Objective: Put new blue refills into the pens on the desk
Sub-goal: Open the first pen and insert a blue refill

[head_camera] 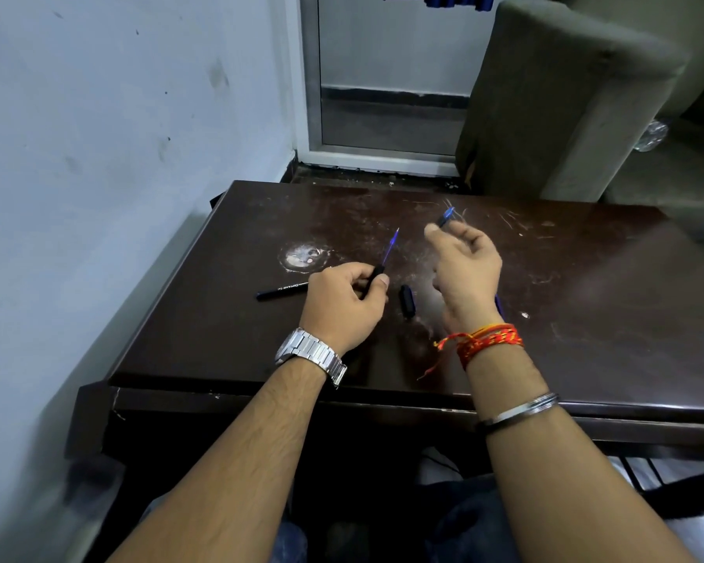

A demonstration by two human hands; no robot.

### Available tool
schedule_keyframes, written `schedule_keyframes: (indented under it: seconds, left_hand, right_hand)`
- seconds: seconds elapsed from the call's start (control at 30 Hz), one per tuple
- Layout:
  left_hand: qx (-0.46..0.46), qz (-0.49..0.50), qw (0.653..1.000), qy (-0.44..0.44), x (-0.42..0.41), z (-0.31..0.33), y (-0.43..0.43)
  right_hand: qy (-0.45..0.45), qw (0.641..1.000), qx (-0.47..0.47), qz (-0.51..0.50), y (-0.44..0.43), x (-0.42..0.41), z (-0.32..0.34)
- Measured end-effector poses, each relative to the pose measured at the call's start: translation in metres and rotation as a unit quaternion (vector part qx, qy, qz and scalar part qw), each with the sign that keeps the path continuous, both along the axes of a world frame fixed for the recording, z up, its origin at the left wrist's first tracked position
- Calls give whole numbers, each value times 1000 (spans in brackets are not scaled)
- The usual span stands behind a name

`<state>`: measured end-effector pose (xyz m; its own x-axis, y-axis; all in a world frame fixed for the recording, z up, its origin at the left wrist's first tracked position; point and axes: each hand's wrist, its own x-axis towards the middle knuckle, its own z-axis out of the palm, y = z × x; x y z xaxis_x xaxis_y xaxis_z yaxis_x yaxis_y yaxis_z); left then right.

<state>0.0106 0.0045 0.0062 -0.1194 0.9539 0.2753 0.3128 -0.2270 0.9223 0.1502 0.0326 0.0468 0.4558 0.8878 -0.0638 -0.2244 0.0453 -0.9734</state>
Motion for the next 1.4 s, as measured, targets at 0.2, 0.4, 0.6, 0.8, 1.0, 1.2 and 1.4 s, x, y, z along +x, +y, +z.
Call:
schedule_keyframes:
  seconds: [0.2,0.4,0.6,0.8,1.0,1.2,1.4]
  left_hand:
    - [-8,39,999,16,-3,-1,2]
    - [-20,46,998,30,-4,-1,2]
    - [-34,49,998,19,-4,-1,3]
    - [-39,45,998,17,-4,0,3]
    - [-34,42,998,18,-5,2,2]
    - [-39,42,998,11,-4,2,2]
    - [-34,44,998,28,-4,4,0]
  right_hand:
    - [-354,911,-181,107,-2,13,-19]
    - [-418,874,-239,72,-1,19,-19]
    - [-418,870,-251,70,1,15,-21]
    - [-411,871,-260,62,1,12,-24]
    - [-410,866,-273,88,3,11,-24]
    - [-398,870,-276,94,1,12,-23]
    - [-318,939,-119,62,-5,-2,-14]
